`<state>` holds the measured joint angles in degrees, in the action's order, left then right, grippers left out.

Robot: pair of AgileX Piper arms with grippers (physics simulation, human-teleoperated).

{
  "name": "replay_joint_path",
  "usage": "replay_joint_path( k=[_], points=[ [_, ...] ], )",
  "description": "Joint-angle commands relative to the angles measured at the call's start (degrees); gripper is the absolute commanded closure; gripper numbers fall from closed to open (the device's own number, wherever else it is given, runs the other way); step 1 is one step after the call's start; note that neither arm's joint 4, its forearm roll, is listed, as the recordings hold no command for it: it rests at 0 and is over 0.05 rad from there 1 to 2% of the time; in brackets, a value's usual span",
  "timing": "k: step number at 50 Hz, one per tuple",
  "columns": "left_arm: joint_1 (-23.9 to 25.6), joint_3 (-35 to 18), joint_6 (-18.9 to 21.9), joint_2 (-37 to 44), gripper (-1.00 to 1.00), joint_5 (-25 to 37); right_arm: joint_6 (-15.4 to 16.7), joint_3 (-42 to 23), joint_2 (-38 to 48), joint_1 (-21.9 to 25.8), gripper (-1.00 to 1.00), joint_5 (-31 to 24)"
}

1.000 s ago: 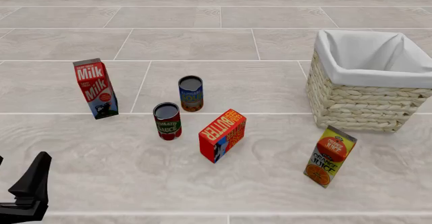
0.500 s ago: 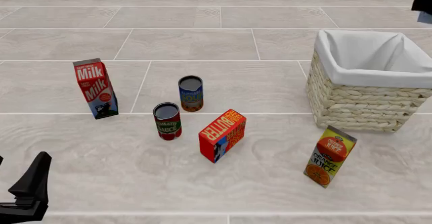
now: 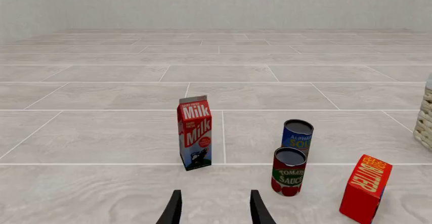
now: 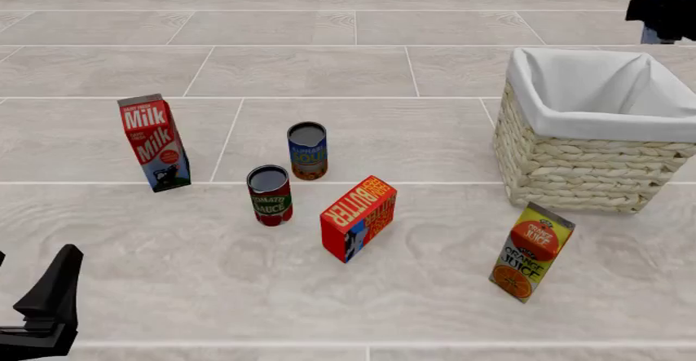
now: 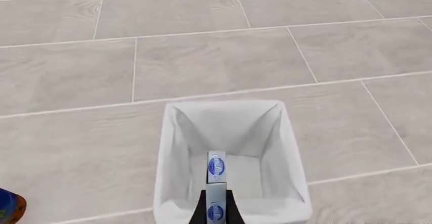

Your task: Pick the cream cheese and place it in the basket.

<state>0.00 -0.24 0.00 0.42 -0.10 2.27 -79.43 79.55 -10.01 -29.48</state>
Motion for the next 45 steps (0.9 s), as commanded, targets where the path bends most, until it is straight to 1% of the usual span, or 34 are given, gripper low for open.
replay_joint_path(
  k=[1, 8, 10, 20, 27, 29, 35, 37, 43, 45],
  points=[
    [0.0, 0.0, 0.0, 0.0, -1.0, 0.0, 0.27, -3.73, 5.02, -0.9, 1.0, -1.03],
    [0.0, 0.0, 0.0, 0.0, -1.0, 0.0, 0.8, -5.72, 7.66, -1.02, 1.0, -2.4],
    [0.0, 0.0, 0.0, 0.0, -1.0, 0.0, 1.48, -6.02, 8.31, -1.15, 1.0, -2.4],
    [0.0, 0.0, 0.0, 0.0, -1.0, 0.0, 3.15, -5.68, 10.6, -1.32, 1.0, -2.14],
    [0.0, 0.0, 0.0, 0.0, -1.0, 0.0, 3.95, -6.88, 11.95, -1.78, 1.0, -2.73],
    [0.0, 0.0, 0.0, 0.0, -1.0, 0.0, 3.36, -7.88, 12.71, -1.85, 1.0, -3.12],
    [0.0, 0.0, 0.0, 0.0, -1.0, 0.0, 4.25, -8.99, 14.86, -2.14, 1.0, -3.38],
    [0.0, 0.0, 0.0, 0.0, -1.0, 0.0, 3.77, -9.37, 15.25, -2.05, 1.0, -3.41],
    [0.0, 0.0, 0.0, 0.0, -1.0, 0.0, 4.29, -9.77, 16.7, -2.27, 1.0, -3.37],
    [0.0, 0.0, 0.0, 0.0, -1.0, 0.0, 3.49, -10.34, 17.26, -2.23, 1.0, -3.54]
  ],
)
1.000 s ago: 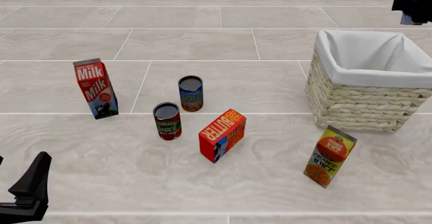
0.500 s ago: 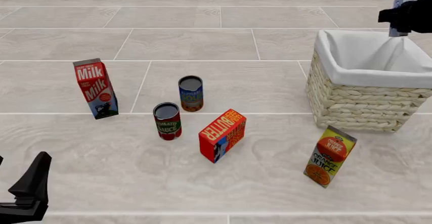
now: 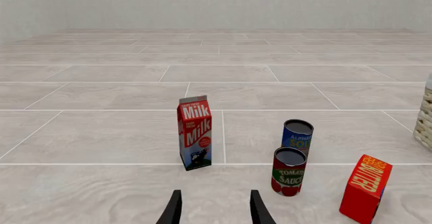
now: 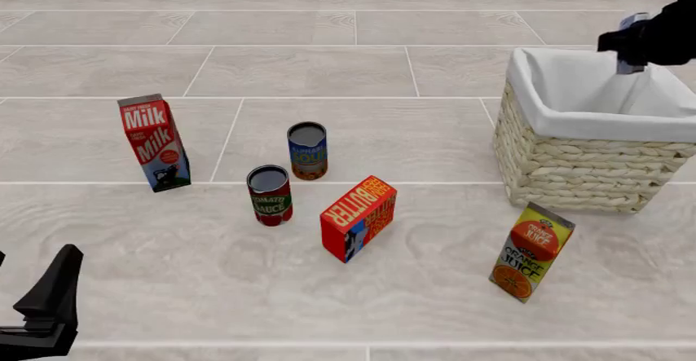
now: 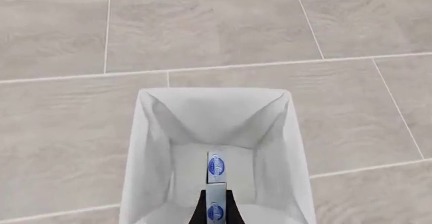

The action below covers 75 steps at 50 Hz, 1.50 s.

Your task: Pick the cream cheese and place it in the basket.

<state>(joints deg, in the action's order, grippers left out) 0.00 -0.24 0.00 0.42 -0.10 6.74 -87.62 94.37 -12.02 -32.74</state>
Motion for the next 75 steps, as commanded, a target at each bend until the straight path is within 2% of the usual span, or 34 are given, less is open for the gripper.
replay_joint_path(
  k=[1, 19, 45, 67, 68, 75],
  points=[
    [0.0, 0.0, 0.0, 0.0, -1.0, 0.0, -0.95, -2.26, 2.68, -0.25, 1.0, -0.36],
    [0.0, 0.0, 0.0, 0.0, -1.0, 0.0, -0.6, -4.24, 6.49, -0.06, 1.0, -1.57],
    [0.0, 0.0, 0.0, 0.0, -1.0, 0.0, -0.07, -0.55, 8.98, -0.11, 1.0, 2.39],
    [0.0, 0.0, 0.0, 0.0, -1.0, 0.0, 0.97, -2.83, 9.04, -1.66, 1.0, 2.32],
    [0.0, 0.0, 0.0, 0.0, -1.0, 0.0, 1.28, -3.0, 9.05, -1.85, -1.0, 2.35],
    [0.0, 0.0, 0.0, 0.0, -1.0, 0.0, 1.54, -3.52, 8.36, -1.48, -1.0, 1.62]
  ],
)
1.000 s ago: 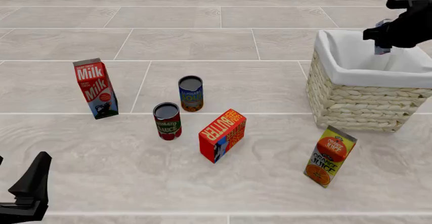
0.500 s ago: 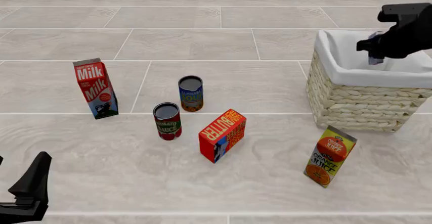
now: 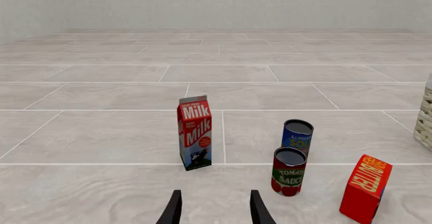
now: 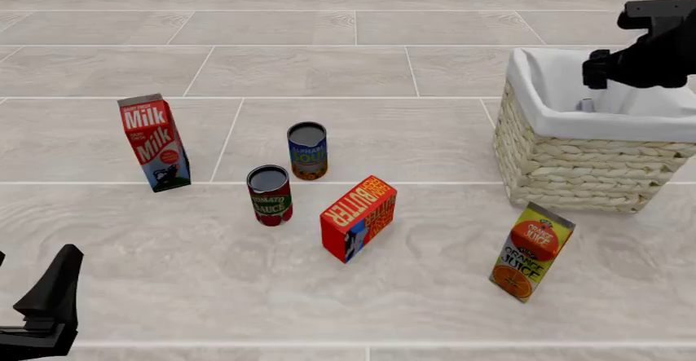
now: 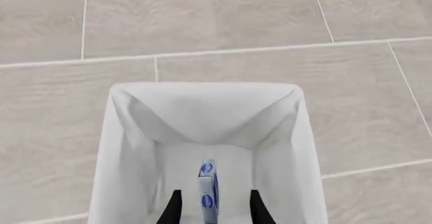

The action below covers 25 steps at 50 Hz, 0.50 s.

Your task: Pick the cream cheese and place it in the basket.

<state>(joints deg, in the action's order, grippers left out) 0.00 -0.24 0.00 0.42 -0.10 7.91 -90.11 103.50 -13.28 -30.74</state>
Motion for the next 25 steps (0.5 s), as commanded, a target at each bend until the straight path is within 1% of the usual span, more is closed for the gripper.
replay_joint_path(
  k=[1, 14, 21, 22, 25],
  points=[
    [0.0, 0.0, 0.0, 0.0, -1.0, 0.0, 0.38, -1.03, -0.78, -0.21, -1.0, -0.37],
    [0.0, 0.0, 0.0, 0.0, -1.0, 0.0, 1.5, 2.33, -3.9, 0.11, -1.0, 0.41],
    [0.0, 0.0, 0.0, 0.0, -1.0, 0.0, 1.53, 8.13, -9.25, 1.21, -1.0, 3.04],
    [0.0, 0.0, 0.0, 0.0, -1.0, 0.0, 1.53, 8.16, -9.26, 1.21, -1.0, 3.05],
    [0.0, 0.0, 0.0, 0.0, -1.0, 0.0, 1.82, 11.44, -11.99, 1.46, -1.0, 4.84]
  ],
)
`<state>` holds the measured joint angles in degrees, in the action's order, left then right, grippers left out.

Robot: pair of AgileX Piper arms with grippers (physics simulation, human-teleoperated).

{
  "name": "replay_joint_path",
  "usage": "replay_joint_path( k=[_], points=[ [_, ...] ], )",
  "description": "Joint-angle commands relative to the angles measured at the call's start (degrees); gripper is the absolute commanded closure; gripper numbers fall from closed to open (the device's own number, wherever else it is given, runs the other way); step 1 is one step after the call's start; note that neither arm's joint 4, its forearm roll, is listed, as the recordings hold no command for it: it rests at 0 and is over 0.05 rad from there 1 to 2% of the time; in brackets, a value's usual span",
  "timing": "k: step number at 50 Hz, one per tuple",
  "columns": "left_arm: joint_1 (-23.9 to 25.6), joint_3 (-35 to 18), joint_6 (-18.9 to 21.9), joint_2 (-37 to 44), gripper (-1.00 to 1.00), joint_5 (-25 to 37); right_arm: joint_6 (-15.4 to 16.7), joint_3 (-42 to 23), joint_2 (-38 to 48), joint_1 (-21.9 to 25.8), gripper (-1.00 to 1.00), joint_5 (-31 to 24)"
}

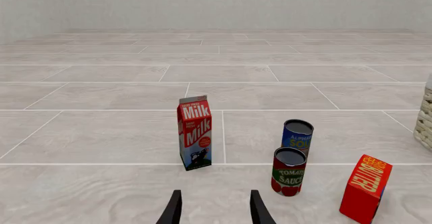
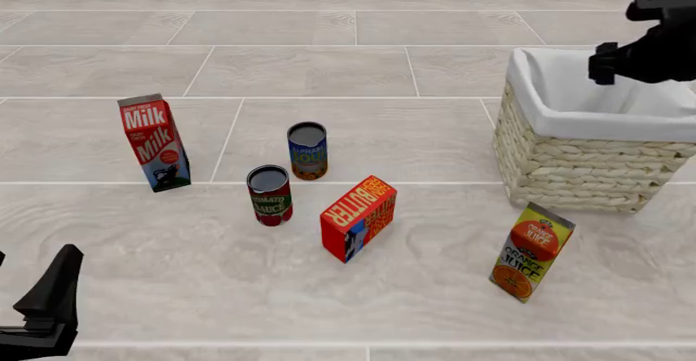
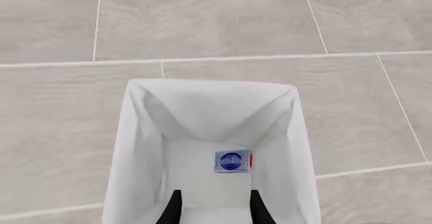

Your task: Pick the cream cheese and place it in the basket.

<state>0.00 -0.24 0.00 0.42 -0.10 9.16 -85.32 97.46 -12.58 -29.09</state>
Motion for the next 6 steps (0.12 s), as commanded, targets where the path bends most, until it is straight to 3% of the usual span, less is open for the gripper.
replay_joint_path(
  k=[1, 6],
  points=[
    [0.0, 0.0, 0.0, 0.0, -1.0, 0.0, 0.64, 8.45, -7.3, 0.9, -1.0, 3.89],
    [0.0, 0.0, 0.0, 0.0, -1.0, 0.0, 0.11, 14.81, -12.93, 1.64, -1.0, 6.79]
  ],
)
